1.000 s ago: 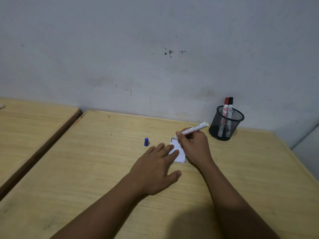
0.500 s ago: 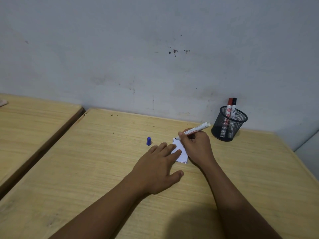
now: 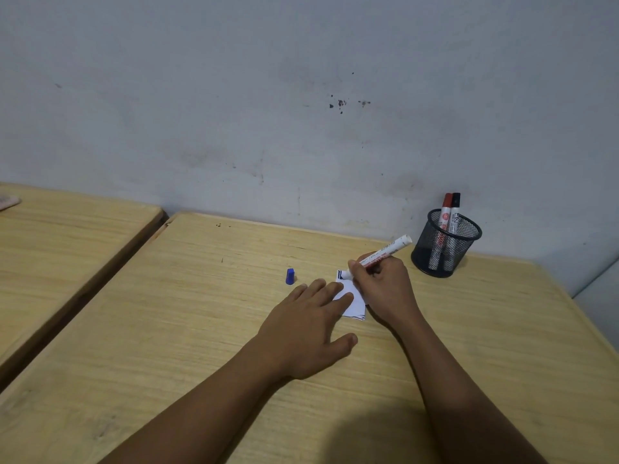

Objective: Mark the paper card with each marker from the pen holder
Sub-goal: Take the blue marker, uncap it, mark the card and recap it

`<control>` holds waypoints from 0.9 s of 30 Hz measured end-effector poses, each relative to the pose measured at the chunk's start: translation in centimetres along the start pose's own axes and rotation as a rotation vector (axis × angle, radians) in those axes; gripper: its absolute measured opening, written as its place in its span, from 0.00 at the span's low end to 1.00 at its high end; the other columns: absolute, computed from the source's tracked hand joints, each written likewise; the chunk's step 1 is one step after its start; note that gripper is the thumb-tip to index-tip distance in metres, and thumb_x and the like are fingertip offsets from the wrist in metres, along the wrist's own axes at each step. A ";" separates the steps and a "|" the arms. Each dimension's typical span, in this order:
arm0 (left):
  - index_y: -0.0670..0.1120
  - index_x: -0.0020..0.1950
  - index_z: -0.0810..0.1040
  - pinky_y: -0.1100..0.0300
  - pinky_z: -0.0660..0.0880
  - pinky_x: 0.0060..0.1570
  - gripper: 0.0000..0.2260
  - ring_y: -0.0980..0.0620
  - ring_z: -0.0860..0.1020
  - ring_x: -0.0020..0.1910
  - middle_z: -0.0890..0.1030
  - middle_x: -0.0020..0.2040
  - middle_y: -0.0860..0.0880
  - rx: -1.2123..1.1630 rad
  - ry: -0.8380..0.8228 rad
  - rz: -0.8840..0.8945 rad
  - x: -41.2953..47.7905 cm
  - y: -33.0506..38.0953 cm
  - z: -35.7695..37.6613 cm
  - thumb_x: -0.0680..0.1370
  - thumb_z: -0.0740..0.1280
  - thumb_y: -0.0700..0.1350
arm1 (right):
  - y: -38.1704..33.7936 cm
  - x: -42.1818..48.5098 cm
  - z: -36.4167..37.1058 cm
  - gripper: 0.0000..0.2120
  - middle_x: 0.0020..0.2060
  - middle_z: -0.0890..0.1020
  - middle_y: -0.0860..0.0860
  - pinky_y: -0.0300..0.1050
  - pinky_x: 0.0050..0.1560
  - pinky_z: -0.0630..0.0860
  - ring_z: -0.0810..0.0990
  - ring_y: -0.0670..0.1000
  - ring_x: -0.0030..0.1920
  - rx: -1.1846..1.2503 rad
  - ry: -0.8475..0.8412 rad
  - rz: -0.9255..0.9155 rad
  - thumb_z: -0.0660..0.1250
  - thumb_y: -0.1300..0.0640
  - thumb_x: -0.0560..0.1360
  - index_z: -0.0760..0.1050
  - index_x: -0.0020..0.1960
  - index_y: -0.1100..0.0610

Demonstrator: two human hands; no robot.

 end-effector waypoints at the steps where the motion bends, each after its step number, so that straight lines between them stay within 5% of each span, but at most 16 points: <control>1: 0.52 0.78 0.61 0.52 0.56 0.74 0.29 0.50 0.57 0.77 0.61 0.80 0.51 -0.003 0.000 -0.001 0.0 0.0 0.0 0.79 0.55 0.63 | 0.0 -0.1 -0.3 0.09 0.39 0.86 0.51 0.41 0.38 0.80 0.85 0.48 0.38 0.033 0.027 -0.009 0.69 0.53 0.79 0.83 0.48 0.58; 7: 0.53 0.77 0.62 0.56 0.64 0.70 0.32 0.53 0.66 0.71 0.67 0.76 0.53 -0.114 0.150 -0.007 -0.4 0.3 -1.8 0.76 0.61 0.64 | 0.5 -0.4 -2.1 0.07 0.31 0.84 0.52 0.47 0.34 0.78 0.81 0.49 0.31 0.376 0.160 0.050 0.71 0.55 0.78 0.82 0.43 0.58; 11: 0.51 0.68 0.75 0.51 0.70 0.61 0.25 0.49 0.73 0.62 0.76 0.64 0.50 -0.073 0.500 -0.073 -0.7 -1.5 -5.7 0.73 0.68 0.59 | 0.2 -0.8 -3.2 0.08 0.31 0.83 0.54 0.46 0.29 0.73 0.77 0.52 0.30 0.512 0.198 0.099 0.71 0.57 0.78 0.82 0.43 0.60; 13: 0.53 0.67 0.76 0.49 0.68 0.59 0.23 0.48 0.73 0.60 0.75 0.61 0.50 0.040 0.453 -0.251 -0.2 -4.1 -6.6 0.73 0.66 0.59 | -0.6 -1.0 -3.8 0.08 0.30 0.81 0.54 0.46 0.28 0.70 0.75 0.50 0.28 0.543 0.209 0.082 0.71 0.58 0.78 0.81 0.44 0.62; 15: 0.56 0.68 0.74 0.48 0.66 0.60 0.22 0.48 0.73 0.60 0.76 0.60 0.51 0.044 0.236 -0.412 0.3 -6.7 -6.0 0.75 0.64 0.59 | -1.6 -1.4 -4.2 0.07 0.30 0.80 0.52 0.46 0.28 0.68 0.74 0.49 0.27 0.571 0.198 0.058 0.71 0.59 0.77 0.81 0.44 0.62; 19: 0.55 0.54 0.83 0.54 0.71 0.53 0.09 0.51 0.80 0.51 0.84 0.50 0.55 -0.171 0.034 -0.449 0.1 -8.4 -5.8 0.77 0.67 0.54 | -4.5 -2.6 -5.4 0.06 0.30 0.81 0.52 0.46 0.28 0.71 0.75 0.50 0.29 0.537 0.165 -0.015 0.71 0.58 0.77 0.81 0.43 0.60; 23: 0.51 0.44 0.84 0.62 0.73 0.39 0.01 0.54 0.79 0.40 0.85 0.41 0.51 -0.591 0.203 -0.433 -0.5 -7.4 -8.7 0.75 0.73 0.46 | -7.9 -4.0 -6.5 0.07 0.30 0.81 0.54 0.41 0.28 0.73 0.75 0.48 0.27 0.484 0.118 -0.108 0.71 0.60 0.78 0.80 0.41 0.60; 27: 0.46 0.50 0.85 0.69 0.72 0.33 0.04 0.55 0.78 0.35 0.85 0.41 0.45 -0.967 0.324 -0.368 -1.1 -3.3 -12.4 0.76 0.73 0.43 | -11.3 -5.5 -7.5 0.07 0.31 0.81 0.55 0.41 0.28 0.73 0.75 0.49 0.27 0.534 0.061 -0.144 0.70 0.59 0.78 0.80 0.43 0.61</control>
Point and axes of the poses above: each hand's wrist, its own x-axis towards the middle knuckle, its own z-axis out of the palm, y = z × x, the point moved 8 cm from there along x, towards the middle knuckle
